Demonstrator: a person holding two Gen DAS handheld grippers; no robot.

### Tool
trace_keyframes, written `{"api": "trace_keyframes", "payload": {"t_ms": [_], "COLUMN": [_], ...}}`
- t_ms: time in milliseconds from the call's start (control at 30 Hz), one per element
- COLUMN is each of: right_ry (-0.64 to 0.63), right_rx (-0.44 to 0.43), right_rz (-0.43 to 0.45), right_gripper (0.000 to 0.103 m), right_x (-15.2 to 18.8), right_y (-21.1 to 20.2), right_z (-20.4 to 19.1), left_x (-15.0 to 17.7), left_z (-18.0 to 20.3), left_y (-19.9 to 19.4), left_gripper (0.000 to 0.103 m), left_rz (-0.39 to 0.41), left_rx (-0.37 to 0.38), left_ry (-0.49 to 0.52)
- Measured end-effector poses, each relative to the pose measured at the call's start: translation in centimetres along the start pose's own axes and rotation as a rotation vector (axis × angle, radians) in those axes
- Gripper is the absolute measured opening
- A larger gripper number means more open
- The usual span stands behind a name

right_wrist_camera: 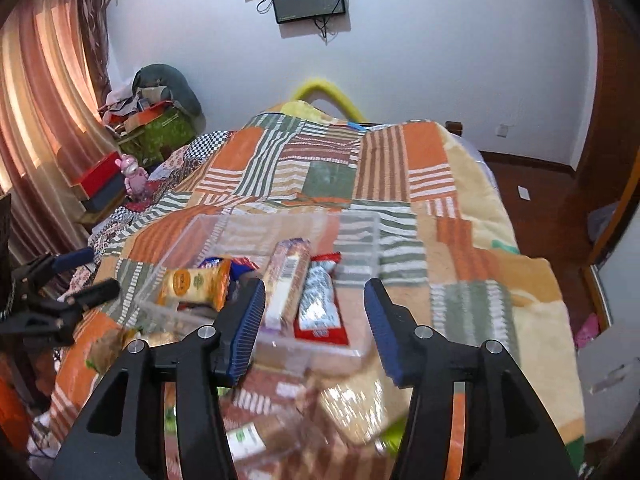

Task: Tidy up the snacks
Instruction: 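Grasp the green-trimmed biscuit bag with the left tool while the right tool grasps the green jelly cup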

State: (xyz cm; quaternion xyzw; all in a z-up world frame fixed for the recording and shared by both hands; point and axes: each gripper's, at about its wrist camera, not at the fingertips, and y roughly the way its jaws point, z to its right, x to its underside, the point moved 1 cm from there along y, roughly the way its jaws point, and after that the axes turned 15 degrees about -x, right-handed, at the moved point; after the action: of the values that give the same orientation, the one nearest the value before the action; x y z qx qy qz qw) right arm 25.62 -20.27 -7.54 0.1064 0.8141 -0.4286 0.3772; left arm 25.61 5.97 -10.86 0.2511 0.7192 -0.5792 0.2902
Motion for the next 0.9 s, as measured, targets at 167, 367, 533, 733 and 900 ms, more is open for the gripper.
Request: {"api": "trace_keyframes", "payload": {"t_ms": [167,367,533,733,900], "right_ry": [0.015,0.066,0.129,0.168,0.199], "right_rx": [0.029,0.063,0.089,0.111,0.111], "right_rz": [-0.017,-0.058,-0.095,-0.132,-0.156], "right_gripper": [0.049,0.054,0.054,0.055,0.055], "right_x": [1.9,4.9,7.2,9.0,9.9], "right_y": [-1.5,-2.3,-2.2,-2.0,-1.2], "right_z": [0.9,2.5,4.2,5.3,6.4], "left_x": [2.6,6.4,9.2,11.2,11.8], "left_z": [-3.4,-6.0,-6.7,-6.8,-6.5], "left_y": [0.2,1.5,2.8,4.3,5.0], "left_gripper": [0.094,0.094,0.094,0.094,0.094], "left_rz": [-0.060,-0.152,-0.218,-0.261,-0.280], "left_rx": [-0.055,-0.091,-0.102,-0.111,-0.087], "left_ry": [-0.027,-0.057,-0.068,-0.093,-0.124]}}
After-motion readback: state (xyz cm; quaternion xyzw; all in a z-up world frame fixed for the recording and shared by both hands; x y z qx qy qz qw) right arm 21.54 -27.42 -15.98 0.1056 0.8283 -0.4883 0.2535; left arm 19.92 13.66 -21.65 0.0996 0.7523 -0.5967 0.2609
